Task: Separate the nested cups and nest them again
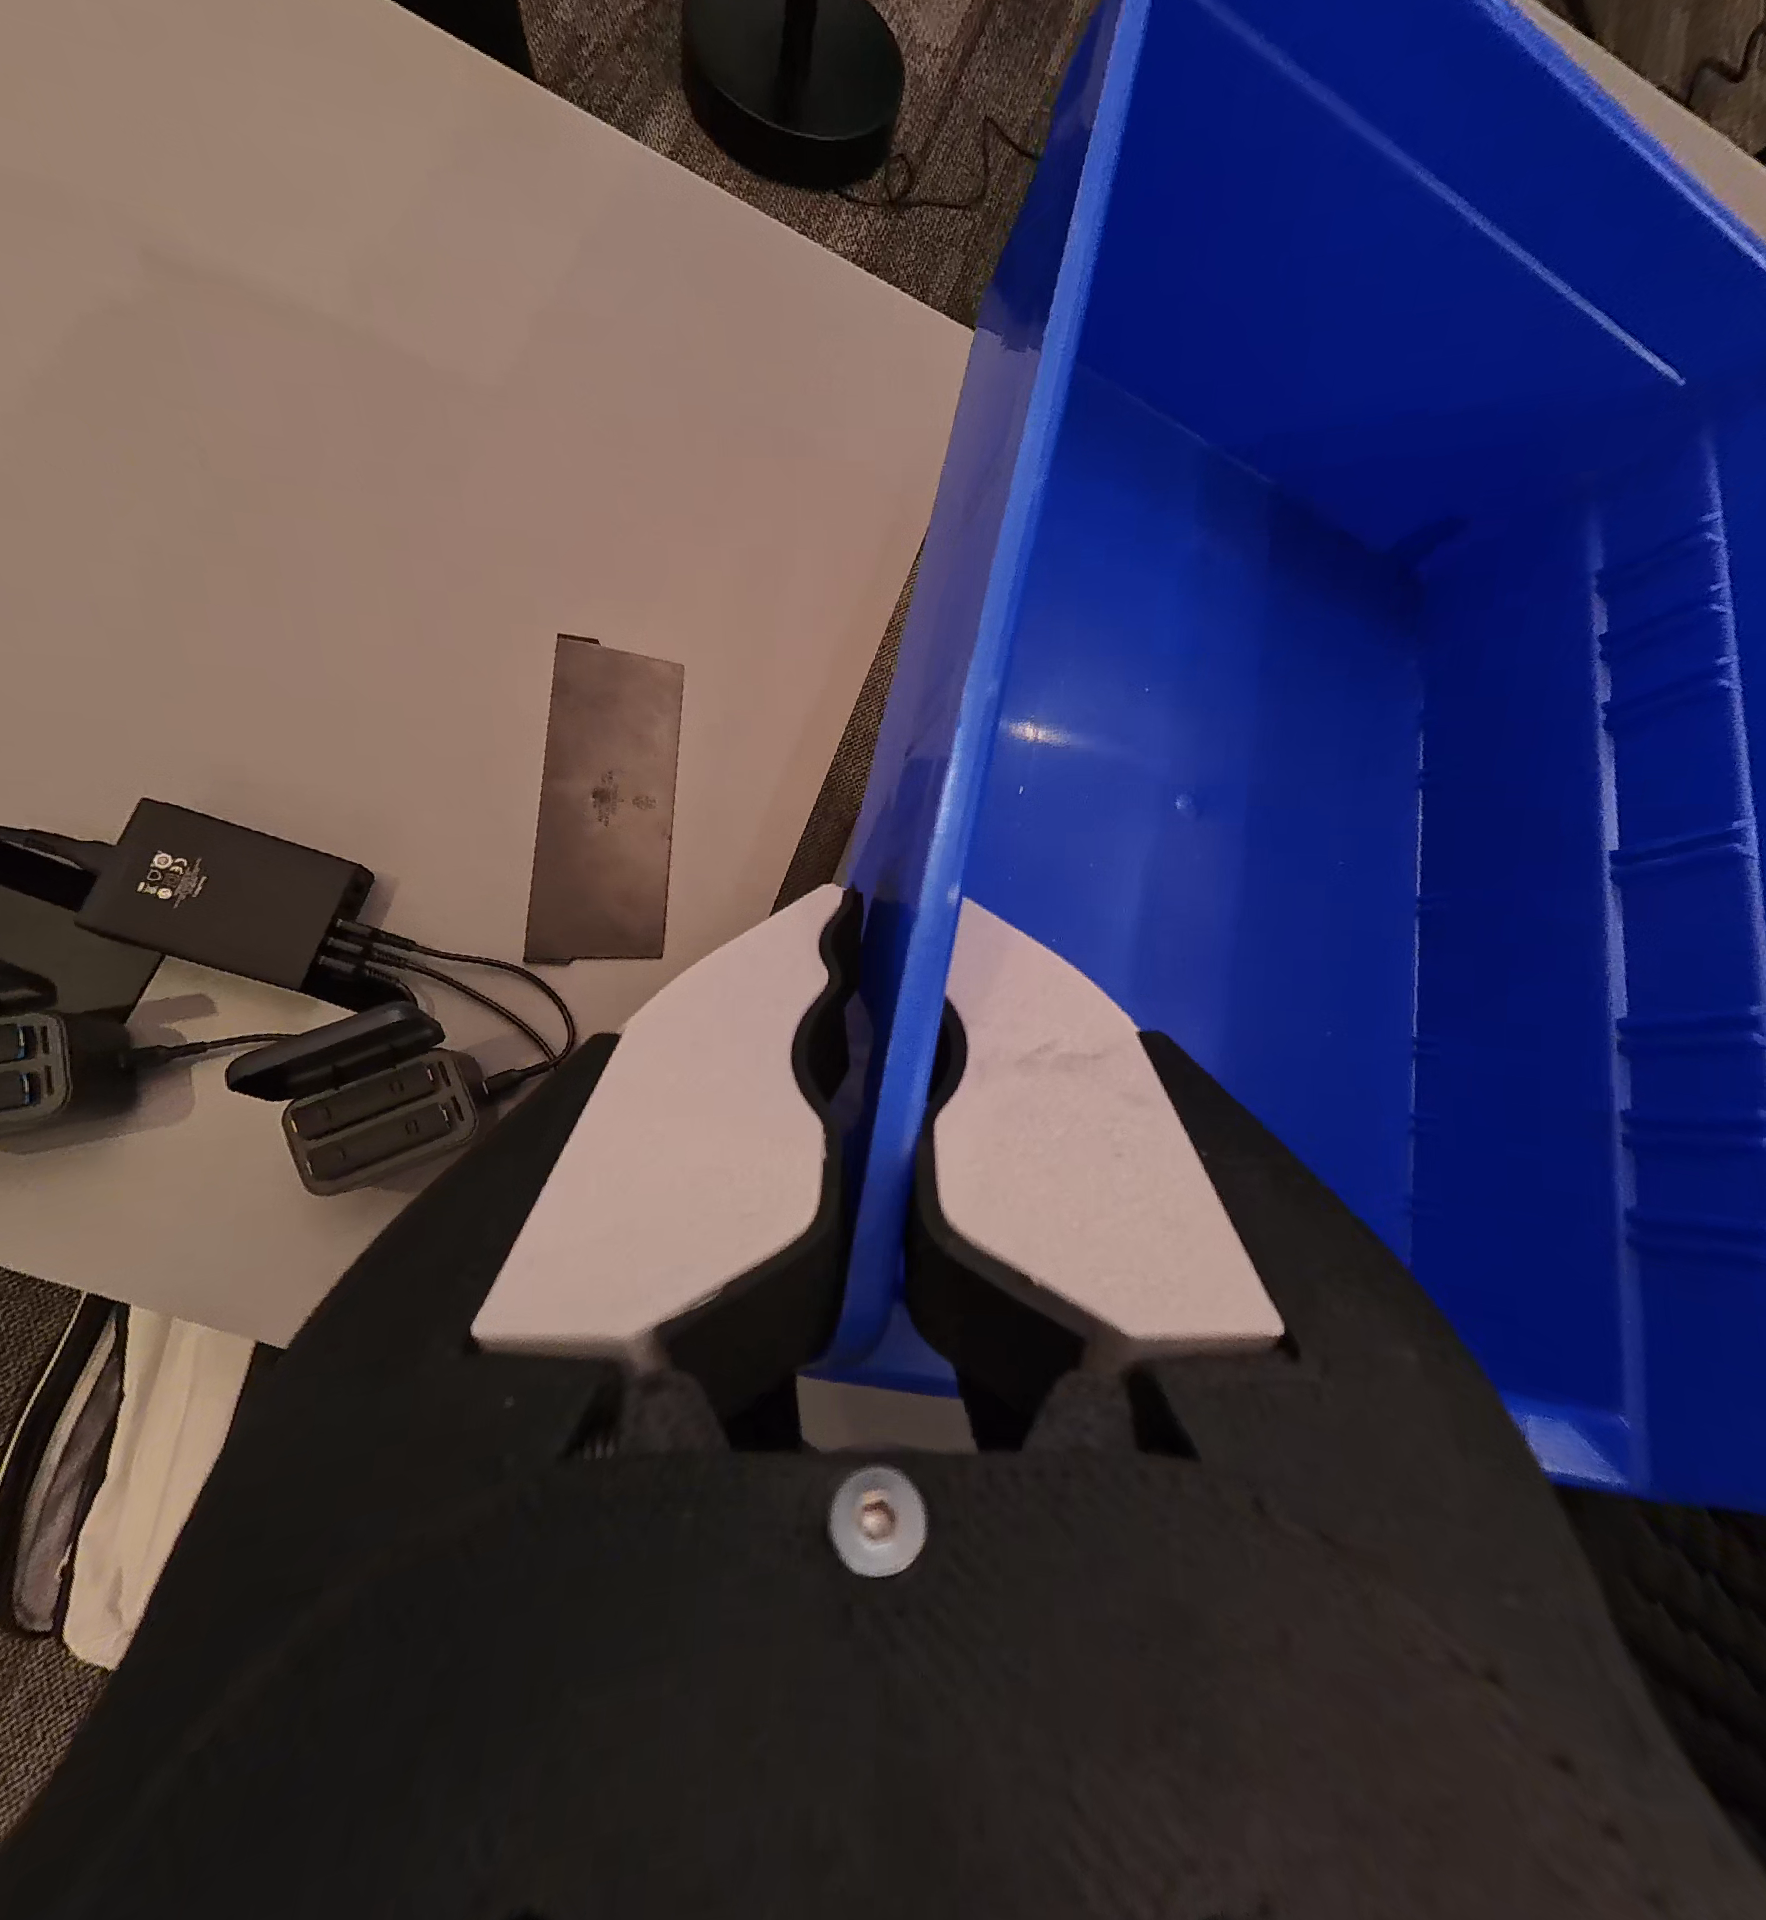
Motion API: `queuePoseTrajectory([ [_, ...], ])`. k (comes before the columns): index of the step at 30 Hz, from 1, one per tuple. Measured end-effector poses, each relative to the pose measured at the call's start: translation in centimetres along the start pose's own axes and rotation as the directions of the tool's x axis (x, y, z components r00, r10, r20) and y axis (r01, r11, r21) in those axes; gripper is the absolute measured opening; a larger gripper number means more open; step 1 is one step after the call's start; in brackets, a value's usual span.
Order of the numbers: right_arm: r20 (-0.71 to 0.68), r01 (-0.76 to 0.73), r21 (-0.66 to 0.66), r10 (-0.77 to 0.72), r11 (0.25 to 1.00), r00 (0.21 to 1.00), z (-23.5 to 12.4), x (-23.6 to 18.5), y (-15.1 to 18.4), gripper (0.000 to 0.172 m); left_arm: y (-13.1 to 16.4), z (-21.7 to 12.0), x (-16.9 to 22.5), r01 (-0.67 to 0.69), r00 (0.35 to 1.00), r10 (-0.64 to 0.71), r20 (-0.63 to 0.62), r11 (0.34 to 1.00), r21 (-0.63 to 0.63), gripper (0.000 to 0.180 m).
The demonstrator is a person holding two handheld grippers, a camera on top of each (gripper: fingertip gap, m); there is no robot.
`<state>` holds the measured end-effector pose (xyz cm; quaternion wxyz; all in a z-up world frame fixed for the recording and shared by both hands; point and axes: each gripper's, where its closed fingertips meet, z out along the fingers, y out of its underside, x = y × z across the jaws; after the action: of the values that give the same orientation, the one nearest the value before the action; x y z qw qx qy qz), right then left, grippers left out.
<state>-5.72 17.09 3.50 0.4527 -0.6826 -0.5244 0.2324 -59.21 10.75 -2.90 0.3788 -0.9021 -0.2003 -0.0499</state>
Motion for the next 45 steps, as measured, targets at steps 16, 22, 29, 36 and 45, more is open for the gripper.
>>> queuePoseTrajectory([
  [16,0.501,0.403,-0.099,-0.304,0.910,0.810,3.6,-11.4,6.1,0.032,-0.2,-1.2,-0.2,0.011,1.000,-0.011,0.009,0.999,0.044,0.007],
  [22,0.508,0.435,-0.065,-0.345,0.898,0.789,4.5,-11.7,5.5,0.037,-0.4,-2.5,-1.2,0.049,0.999,-0.050,0.004,0.995,0.084,0.007],
  [29,0.515,0.490,-0.079,-0.385,0.868,0.766,6.7,-12.1,5.5,0.046,-0.6,-3.5,-2.1,0.061,0.998,-0.062,0.008,0.993,0.104,0.007],
  [36,0.492,0.467,-0.101,-0.364,0.878,0.791,9.7,-12.4,3.9,0.038,-0.8,-4.0,-2.8,0.066,0.998,-0.068,0.007,0.991,0.117,0.009],
  [45,0.371,0.417,-0.197,-0.326,0.887,0.870,16.2,-10.1,0.9,0.029,-2.2,-5.8,-4.8,0.111,0.993,-0.118,0.024,0.975,0.191,0.007],
])
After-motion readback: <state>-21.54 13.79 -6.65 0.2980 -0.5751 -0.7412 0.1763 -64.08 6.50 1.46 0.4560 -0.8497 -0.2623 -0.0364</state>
